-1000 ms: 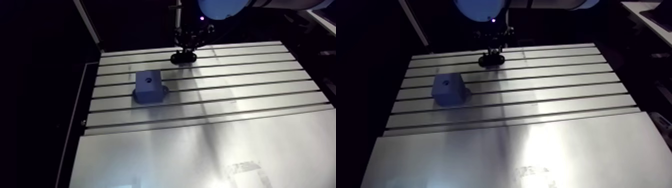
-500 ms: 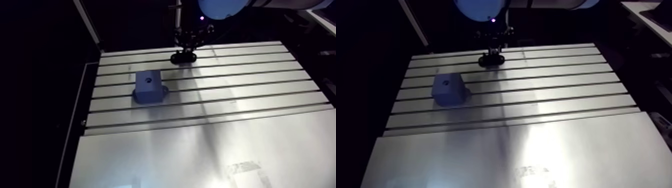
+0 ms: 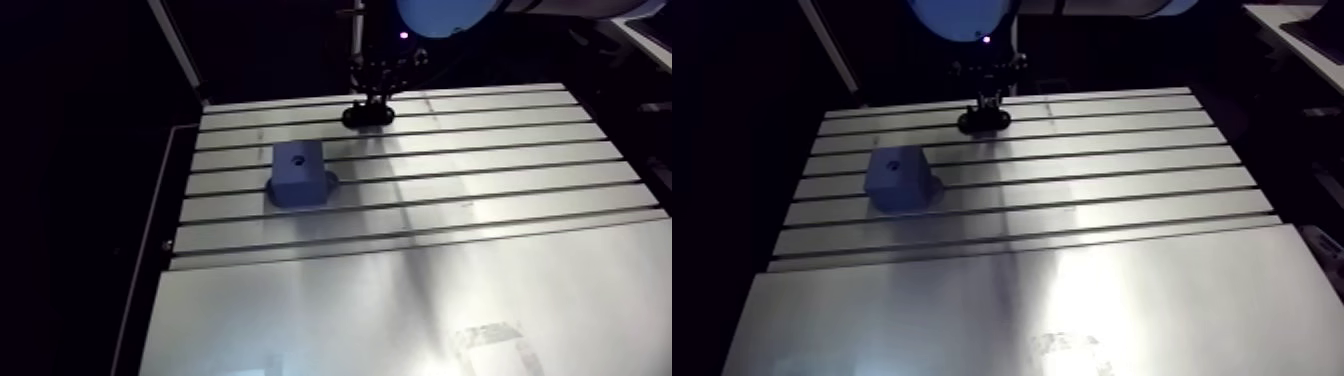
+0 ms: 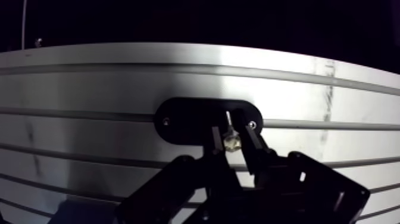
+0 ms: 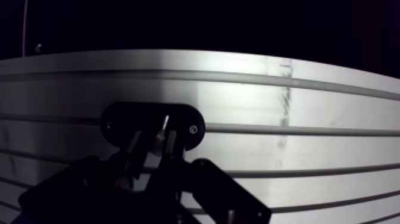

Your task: Pick up the M10 bolt and insert it into the hex recess until seated.

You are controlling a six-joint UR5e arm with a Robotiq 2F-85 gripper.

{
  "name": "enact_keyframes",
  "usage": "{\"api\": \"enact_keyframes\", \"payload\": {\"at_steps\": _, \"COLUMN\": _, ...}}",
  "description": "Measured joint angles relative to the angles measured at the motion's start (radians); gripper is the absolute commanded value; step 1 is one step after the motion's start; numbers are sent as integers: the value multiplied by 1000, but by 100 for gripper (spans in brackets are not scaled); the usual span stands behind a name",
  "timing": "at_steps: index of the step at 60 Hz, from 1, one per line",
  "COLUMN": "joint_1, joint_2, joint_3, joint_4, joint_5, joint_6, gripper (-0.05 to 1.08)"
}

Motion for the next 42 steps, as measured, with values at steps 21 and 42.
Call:
{"api": "enact_keyframes", "payload": {"at_steps": 21, "joint_1": -1, "joint_2": 0, "joint_3": 4, "joint_4": 0, "joint_5": -2, "joint_6": 0, "gripper": 68}}
{"api": "enact_keyframes", "payload": {"at_steps": 42, "joint_1": -1, "joint_2": -1, "joint_3": 6, "joint_4": 0, "joint_5": -4, "joint_6": 0, "gripper": 69}}
